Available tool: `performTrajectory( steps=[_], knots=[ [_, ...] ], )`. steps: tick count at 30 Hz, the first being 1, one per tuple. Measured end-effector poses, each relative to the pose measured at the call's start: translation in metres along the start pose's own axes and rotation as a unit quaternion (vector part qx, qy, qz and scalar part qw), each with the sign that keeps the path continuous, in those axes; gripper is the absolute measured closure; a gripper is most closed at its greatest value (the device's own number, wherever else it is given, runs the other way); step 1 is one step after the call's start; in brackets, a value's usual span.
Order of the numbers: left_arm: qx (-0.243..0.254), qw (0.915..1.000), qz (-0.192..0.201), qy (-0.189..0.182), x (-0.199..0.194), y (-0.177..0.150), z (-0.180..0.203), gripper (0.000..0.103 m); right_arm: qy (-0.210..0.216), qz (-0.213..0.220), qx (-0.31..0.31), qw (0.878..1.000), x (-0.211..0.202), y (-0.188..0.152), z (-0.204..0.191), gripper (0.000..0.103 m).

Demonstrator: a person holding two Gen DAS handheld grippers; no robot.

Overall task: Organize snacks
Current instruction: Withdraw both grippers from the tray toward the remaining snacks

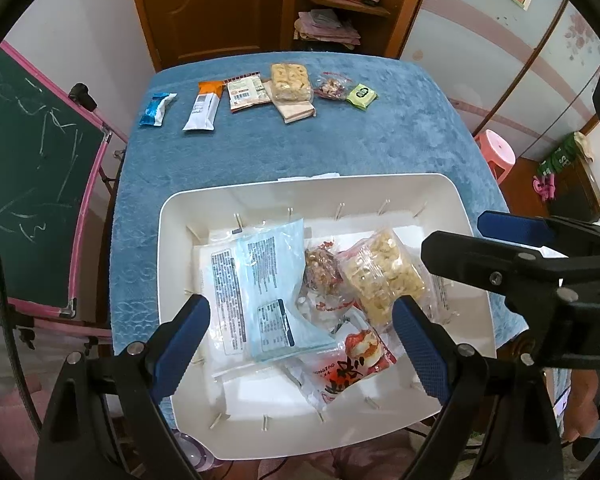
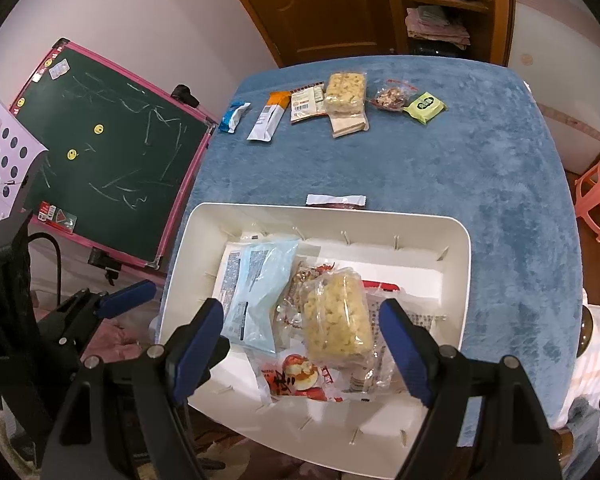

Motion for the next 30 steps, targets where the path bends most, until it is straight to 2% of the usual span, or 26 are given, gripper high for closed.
performTrajectory(
  steps=[7, 16, 24, 30],
  knots=[
    [-0.007, 0.9999, 0.014, 0.005, -0.008, 0.016, 0.004, 0.011, 0.001, 0.001, -0.018, 1.000, -0.005, 0.013, 0.000, 0.022],
    [-0.016, 0.9981, 0.054, 0.022, -0.031, 0.040, 0.007, 0.011, 0.005, 0.021, -0.048, 0.999, -0.023, 0.039, 0.001, 0.022],
    [-0.029, 0.9941, 0.086, 0.060, -0.059, 0.057, -0.015, 0.011, 0.007, 0.024, -0.058, 0.998, -0.025, 0.059, 0.001, 0.022],
    [-0.034, 0.9926, 0.093, 0.070, -0.064, 0.075, -0.034, 0.011, 0.006, 0.016, -0.052, 0.999, -0.019, 0.074, 0.002, 0.022]
  ],
)
Point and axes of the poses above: each gripper's, at about its wrist camera, not at the fingertips, and x roughly the way its jaws point, z to its right, y to its top, the point moved 3 cm from there along x, roughly the way its jaws point, and after that the axes turned 7 degrees about -y, right-handed, at the moved point
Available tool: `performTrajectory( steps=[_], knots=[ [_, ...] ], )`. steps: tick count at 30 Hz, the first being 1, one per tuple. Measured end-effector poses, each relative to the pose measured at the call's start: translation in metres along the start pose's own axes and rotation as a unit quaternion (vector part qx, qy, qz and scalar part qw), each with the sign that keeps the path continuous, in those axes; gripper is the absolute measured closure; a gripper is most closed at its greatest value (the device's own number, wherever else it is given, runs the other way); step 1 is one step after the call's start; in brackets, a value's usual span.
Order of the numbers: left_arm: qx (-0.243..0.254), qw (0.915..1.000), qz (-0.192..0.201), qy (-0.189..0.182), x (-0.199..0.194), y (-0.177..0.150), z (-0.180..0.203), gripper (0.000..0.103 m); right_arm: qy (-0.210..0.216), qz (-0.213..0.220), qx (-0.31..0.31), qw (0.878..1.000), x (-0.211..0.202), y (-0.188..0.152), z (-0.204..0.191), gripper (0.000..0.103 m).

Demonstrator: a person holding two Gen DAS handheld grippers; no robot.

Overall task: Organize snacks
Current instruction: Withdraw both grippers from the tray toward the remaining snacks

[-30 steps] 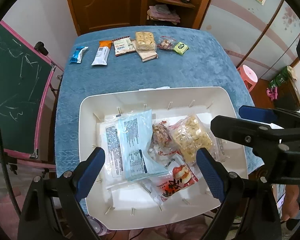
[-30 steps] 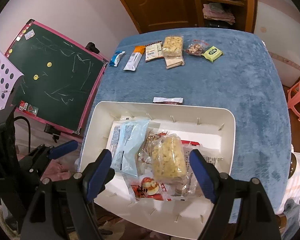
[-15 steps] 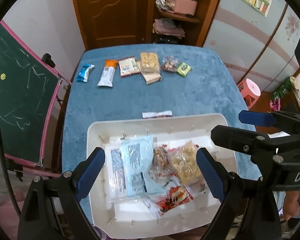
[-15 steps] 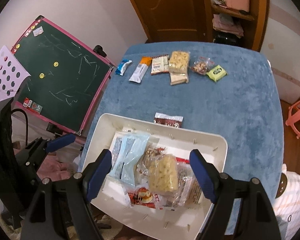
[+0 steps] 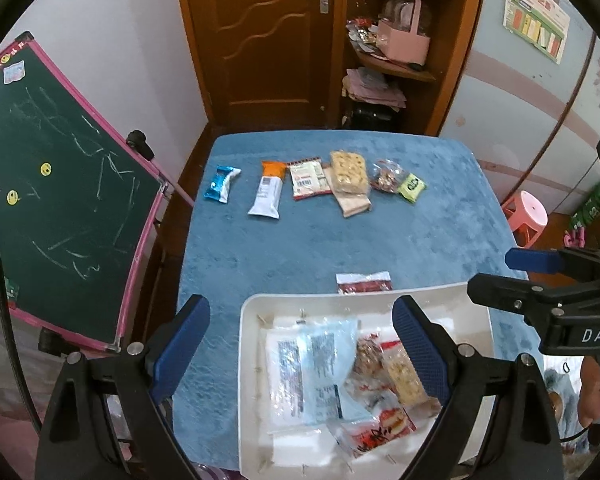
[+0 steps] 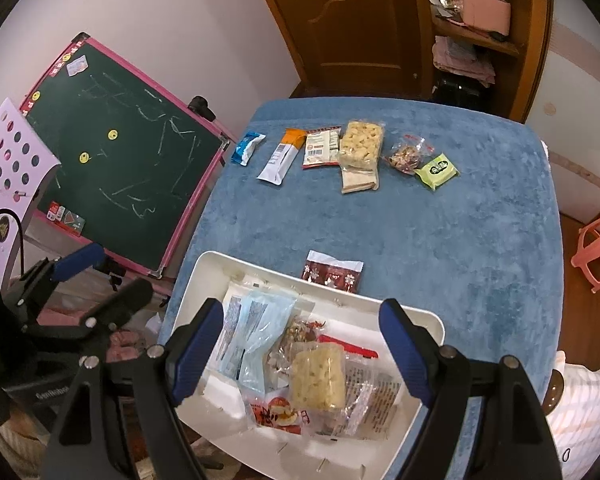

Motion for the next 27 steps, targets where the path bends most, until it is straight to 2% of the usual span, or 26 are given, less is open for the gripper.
performTrajectory(
  steps=[8, 11, 19, 22, 27],
  knots=[
    [0.027, 0.9996, -0.006, -0.004, 0.022, 0.031, -0.010, 0.011, -0.016, -0.012, 0.044, 0.999, 0.018, 0.026, 0.013, 0.022],
    [0.038, 0.9992, -0.005, -0.007, 0.035, 0.051, -0.018, 0.011, -0.026, -0.034, 0.057, 0.997, 0.039, 0.039, 0.018, 0.021],
    [0.037, 0.9983, -0.038, -0.024, 0.106, 0.106, -0.056, 0.011, -0.050, -0.128, 0.092, 0.986, 0.128, 0.053, 0.029, 0.019],
    [0.034, 0.9974, -0.056, -0.031, 0.137, 0.117, -0.067, 0.011, -0.054, -0.174, 0.118, 0.976, 0.168, 0.046, 0.034, 0.014],
    [0.039, 0.9944, -0.093, -0.030, 0.185, 0.120, -0.082, 0.011, -0.078, -0.230, 0.126, 0.962, 0.215, 0.034, 0.030, 0.013]
  ],
)
Point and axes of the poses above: each gripper's, at about its wrist camera, not at the fingertips, and x roughly the way its jaws point, z to its right, y to its top, the point moved 3 cm from there along x, roughly the way its jaws point, and after that the axes turned 7 degrees about -y, right-handed, at the moved point
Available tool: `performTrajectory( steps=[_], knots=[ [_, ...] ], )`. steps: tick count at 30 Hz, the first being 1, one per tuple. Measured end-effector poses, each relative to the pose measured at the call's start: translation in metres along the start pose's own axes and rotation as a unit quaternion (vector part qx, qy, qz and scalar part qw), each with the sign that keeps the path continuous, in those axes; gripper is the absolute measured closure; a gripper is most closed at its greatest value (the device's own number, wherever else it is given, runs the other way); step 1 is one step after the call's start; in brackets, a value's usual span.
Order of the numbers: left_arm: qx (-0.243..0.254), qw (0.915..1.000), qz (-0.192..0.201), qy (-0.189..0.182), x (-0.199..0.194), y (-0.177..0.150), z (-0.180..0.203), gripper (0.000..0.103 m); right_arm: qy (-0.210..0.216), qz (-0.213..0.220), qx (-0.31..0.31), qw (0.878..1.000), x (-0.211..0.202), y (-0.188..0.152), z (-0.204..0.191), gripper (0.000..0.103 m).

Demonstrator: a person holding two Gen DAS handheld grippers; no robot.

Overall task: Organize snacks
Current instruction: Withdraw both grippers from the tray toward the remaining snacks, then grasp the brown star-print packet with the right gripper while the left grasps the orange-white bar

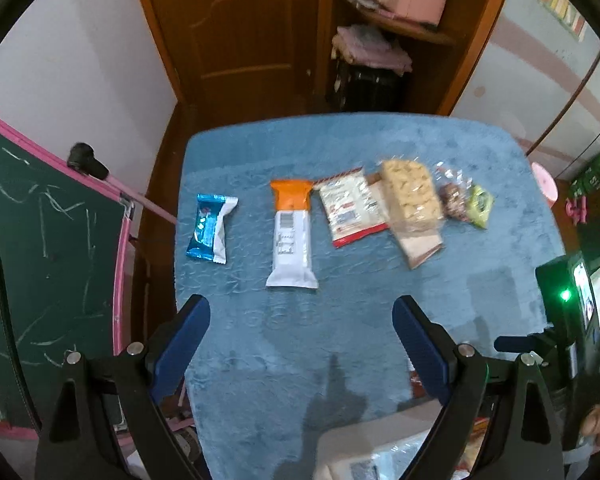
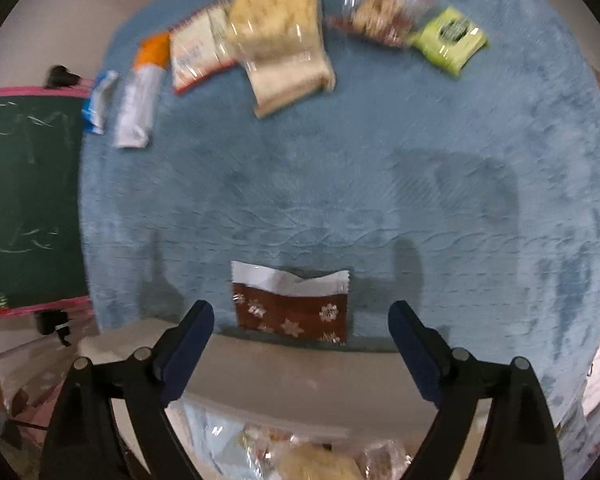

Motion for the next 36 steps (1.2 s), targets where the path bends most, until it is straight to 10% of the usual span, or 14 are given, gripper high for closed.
performTrajectory(
  steps=[14, 19, 36],
  knots=[
    [-0.027, 0.9986, -0.044, -0.013, 0.069, 0.023, -0.037, 0.011, -0.091, -0.057, -0.020, 0.994, 0.045, 0.005, -0.024, 0.022],
    [-0.035, 0.9978, -0.053, -0.020, 0.092, 0.036, -0.040, 0.011, -0.097, -0.028, -0.021, 0.995, 0.030, 0.010, -0.027, 0.067],
    [-0.030, 0.9945, -0.100, -0.004, 0.162, 0.053, -0.042, 0.012, -0.053, 0.051, 0.027, 0.997, -0.022, 0.009, 0.009, 0.075]
  ],
)
Point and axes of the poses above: each gripper's, at about its wrist camera, not at the fingertips, and x roughly the way its jaws point, z to its right, y to its top, the point moved 3 cm from there along x, roughly the way its jaws point, and after that the axes turned 7 degrees about -y, right-handed, at the moved point
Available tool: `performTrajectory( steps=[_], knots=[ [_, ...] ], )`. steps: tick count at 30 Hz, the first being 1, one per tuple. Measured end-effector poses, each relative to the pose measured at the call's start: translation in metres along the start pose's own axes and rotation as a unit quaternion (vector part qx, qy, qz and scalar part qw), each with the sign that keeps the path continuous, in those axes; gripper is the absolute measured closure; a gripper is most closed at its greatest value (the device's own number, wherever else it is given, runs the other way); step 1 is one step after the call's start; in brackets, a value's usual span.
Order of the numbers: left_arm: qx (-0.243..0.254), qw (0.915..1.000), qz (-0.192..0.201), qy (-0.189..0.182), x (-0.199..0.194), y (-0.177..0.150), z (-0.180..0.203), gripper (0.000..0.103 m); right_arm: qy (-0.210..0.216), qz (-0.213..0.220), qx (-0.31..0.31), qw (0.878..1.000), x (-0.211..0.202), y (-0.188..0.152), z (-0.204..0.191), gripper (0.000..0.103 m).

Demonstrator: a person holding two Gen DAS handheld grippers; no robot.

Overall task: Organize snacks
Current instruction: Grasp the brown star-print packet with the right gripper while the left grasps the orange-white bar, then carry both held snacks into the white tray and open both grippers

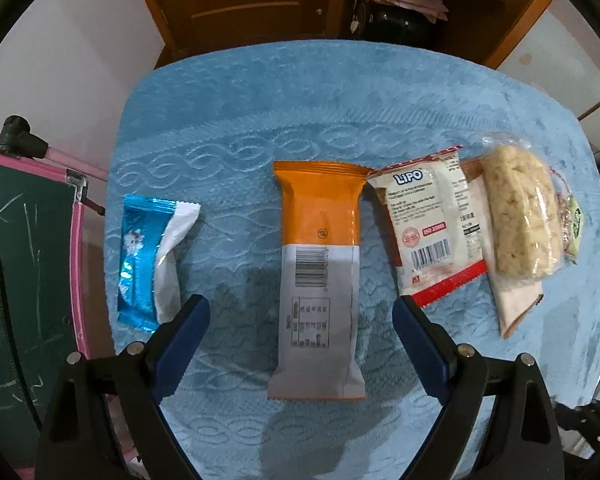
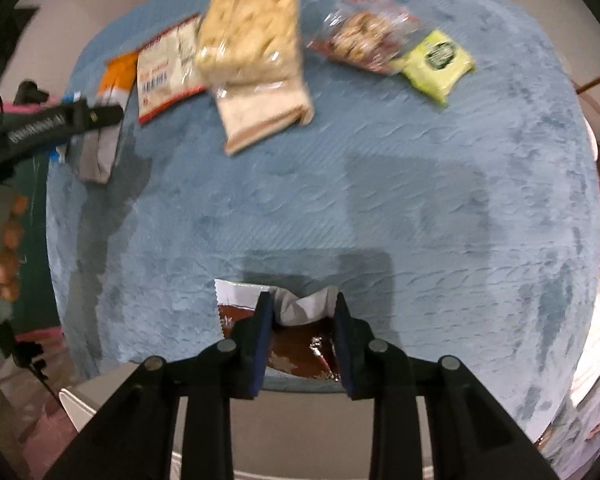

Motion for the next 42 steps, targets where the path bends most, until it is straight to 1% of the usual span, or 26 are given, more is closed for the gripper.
performTrajectory(
  steps=[1, 2, 3, 4, 5, 6, 7, 9, 12, 14, 16, 19, 22, 26, 29, 31, 32, 33, 36, 38, 42],
  knots=[
    [0.002, 1.0000, -0.004, -0.001, 0.003, 0.000, 0.001, 0.015, -0.001, 0.004, 0.003, 1.000, -0.004, 0.001, 0.005, 0.075],
    [0.004, 1.0000, -0.008, -0.003, 0.006, 0.000, 0.002, 0.029, -0.003, 0.009, 0.008, 1.000, -0.008, 0.000, 0.009, 0.075],
    [0.007, 0.9998, -0.020, -0.005, 0.011, 0.000, 0.004, 0.044, -0.003, 0.012, 0.012, 1.000, -0.011, -0.001, 0.013, 0.075],
    [0.009, 0.9997, -0.022, 0.001, 0.012, -0.002, 0.006, 0.043, -0.003, 0.015, 0.016, 1.000, -0.014, -0.001, 0.016, 0.075],
    [0.014, 0.9997, -0.018, 0.007, 0.012, -0.002, 0.007, 0.046, -0.003, 0.019, 0.020, 1.000, -0.017, -0.001, 0.023, 0.075],
    [0.021, 0.9996, -0.016, 0.010, 0.012, -0.002, 0.010, 0.055, -0.005, 0.023, 0.023, 0.999, -0.021, -0.002, 0.027, 0.075],
    [0.027, 0.9995, -0.012, 0.009, 0.011, -0.003, 0.014, 0.061, -0.007, 0.027, 0.026, 0.999, -0.025, -0.002, 0.028, 0.075],
    [0.031, 0.9994, -0.012, 0.014, 0.010, -0.003, 0.018, 0.065, -0.006, 0.035, 0.033, 0.999, -0.035, 0.002, 0.032, 0.076],
    [0.035, 0.9991, -0.007, 0.021, 0.007, -0.006, 0.021, 0.067, -0.005, 0.047, 0.039, 0.998, -0.046, 0.001, 0.038, 0.076],
    [0.035, 0.9991, -0.002, 0.024, 0.000, -0.009, 0.023, 0.068, -0.005, 0.054, 0.040, 0.998, -0.049, 0.000, 0.034, 0.076],
    [0.037, 0.9990, 0.007, 0.025, -0.016, -0.014, 0.028, 0.068, -0.004, 0.064, 0.041, 0.997, -0.059, -0.009, 0.029, 0.076],
    [0.042, 0.9985, 0.026, 0.025, -0.048, -0.027, 0.034, 0.068, -0.003, 0.082, 0.037, 0.996, -0.076, -0.011, 0.035, 0.076],
    [0.054, 0.9967, 0.048, 0.036, -0.084, -0.043, 0.040, 0.068, 0.002, 0.101, 0.034, 0.994, -0.077, -0.011, 0.039, 0.076],
    [0.074, 0.9924, 0.086, 0.047, -0.139, -0.082, 0.057, 0.068, 0.012, 0.130, 0.031, 0.991, -0.095, -0.022, 0.044, 0.076],
    [0.084, 0.9896, 0.110, 0.041, -0.177, -0.119, 0.075, 0.068, 0.021, 0.150, 0.029, 0.988, -0.104, -0.033, 0.044, 0.076],
    [0.093, 0.9871, 0.126, 0.034, -0.200, -0.149, 0.091, 0.067, 0.026, 0.173, 0.026, 0.984, -0.122, -0.047, 0.049, 0.076],
    [0.096, 0.9864, 0.130, 0.029, -0.209, -0.163, 0.100, 0.067, 0.028, 0.180, 0.024, 0.983, -0.125, -0.051, 0.050, 0.076],
    [0.097, 0.9861, 0.133, 0.023, -0.217, -0.177, 0.107, 0.067, 0.031, 0.193, 0.022, 0.981, -0.136, -0.060, 0.054, 0.076],
    [0.090, 0.9872, 0.132, 0.002, -0.232, -0.212, 0.125, 0.067, 0.047, 0.214, 0.017, 0.976, -0.157, -0.084, 0.062, 0.076],
    [0.078, 0.9881, 0.132, -0.015, -0.239, -0.235, 0.135, 0.067, 0.057, 0.222, 0.015, 0.973, -0.165, -0.098, 0.066, 0.076],
    [0.055, 0.9895, 0.130, -0.031, -0.245, -0.271, 0.148, 0.067, 0.074, 0.234, 0.003, 0.969, -0.177, -0.132, 0.074, 0.076]
  ],
)
Point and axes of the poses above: each gripper's, at about its wrist camera, not at the fingertips, and x roughly the way its jaws point, z to its right, y to its top, the point moved 3 cm from there along x, roughly the way its jaws point, and after that the axes turned 7 degrees about -y, right-handed, at the moved point
